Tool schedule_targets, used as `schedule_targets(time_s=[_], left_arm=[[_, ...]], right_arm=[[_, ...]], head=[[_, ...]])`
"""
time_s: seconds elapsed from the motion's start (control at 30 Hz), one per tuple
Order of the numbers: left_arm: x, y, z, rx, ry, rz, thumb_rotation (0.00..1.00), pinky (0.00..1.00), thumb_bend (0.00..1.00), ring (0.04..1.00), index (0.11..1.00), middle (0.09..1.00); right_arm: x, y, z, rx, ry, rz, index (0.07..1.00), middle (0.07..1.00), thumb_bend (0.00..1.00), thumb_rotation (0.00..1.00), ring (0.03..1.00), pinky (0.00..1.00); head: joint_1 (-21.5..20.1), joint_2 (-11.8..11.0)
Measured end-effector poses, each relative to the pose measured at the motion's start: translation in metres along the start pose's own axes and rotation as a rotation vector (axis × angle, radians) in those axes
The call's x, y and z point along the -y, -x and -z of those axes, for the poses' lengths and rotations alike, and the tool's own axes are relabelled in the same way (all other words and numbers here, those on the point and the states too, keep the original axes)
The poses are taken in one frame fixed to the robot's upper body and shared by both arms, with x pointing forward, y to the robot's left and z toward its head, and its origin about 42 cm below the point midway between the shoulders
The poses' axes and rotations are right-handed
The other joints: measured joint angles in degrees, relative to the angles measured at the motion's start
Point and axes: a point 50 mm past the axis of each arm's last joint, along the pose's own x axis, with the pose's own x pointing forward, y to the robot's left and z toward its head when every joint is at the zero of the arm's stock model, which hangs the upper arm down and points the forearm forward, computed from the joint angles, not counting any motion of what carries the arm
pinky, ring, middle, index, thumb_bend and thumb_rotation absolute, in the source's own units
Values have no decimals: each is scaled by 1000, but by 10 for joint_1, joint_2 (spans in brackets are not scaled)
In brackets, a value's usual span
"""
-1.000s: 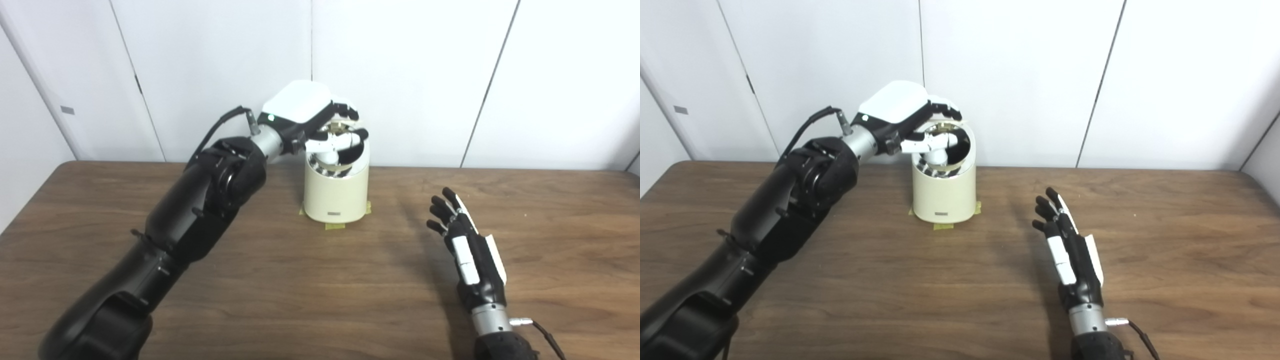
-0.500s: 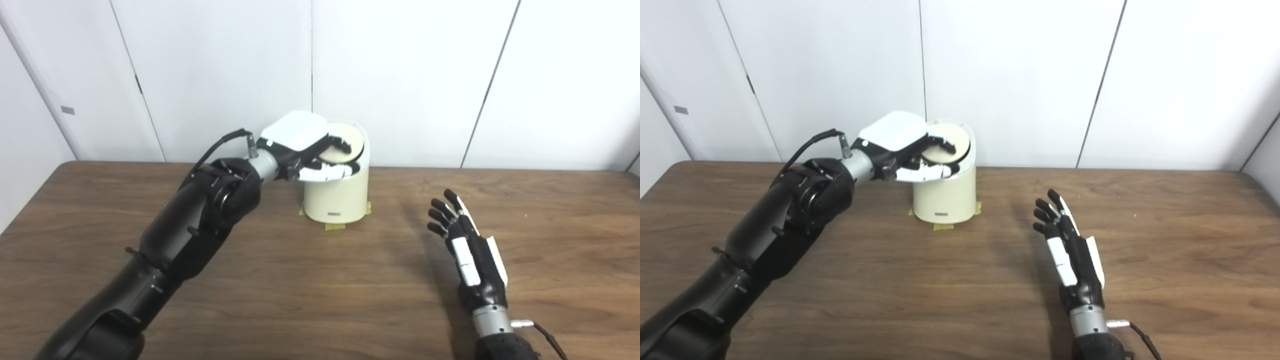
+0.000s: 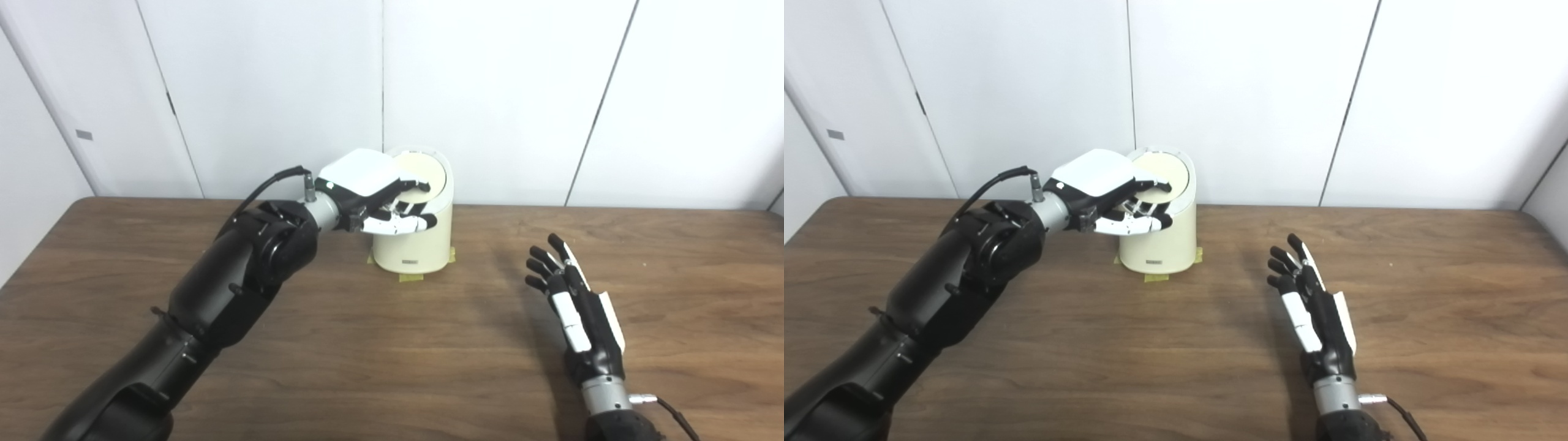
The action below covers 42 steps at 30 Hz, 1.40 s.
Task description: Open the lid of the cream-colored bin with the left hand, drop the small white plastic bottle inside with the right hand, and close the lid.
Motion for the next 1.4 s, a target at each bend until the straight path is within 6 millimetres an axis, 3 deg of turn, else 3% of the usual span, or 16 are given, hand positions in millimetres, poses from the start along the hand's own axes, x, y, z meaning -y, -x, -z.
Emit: schedule_targets(time_s=[0.33,0.77,0.93,1.17,1.33,1.4], left_arm=[[5,-1,-3,5,-49,20,1000,973,539,917,901,907],[3,4,2,7,-19,17,1000,951,523,914,891,900],[1,13,10,3,88,-21,931,839,498,909,899,912],[10,32,28,-81,342,-148,897,782,471,916,932,956],[1,46,18,-55,517,-322,860,899,413,985,981,999],[-4,52,13,-33,557,-385,846,895,399,976,980,1000]], right_arm=[[4,4,0,-2,12,17,953,859,573,833,827,747],[4,4,0,-1,10,23,953,859,568,806,829,750],[3,4,-1,1,12,24,953,857,574,815,830,757],[3,4,-1,0,7,25,955,864,590,813,847,791],[3,4,0,-12,6,23,950,862,594,817,842,785],[3,4,0,-14,7,22,949,861,587,826,838,774]], head=[[0,5],[-1,6],[-2,7],[-1,10],[-1,11],[-2,11]])
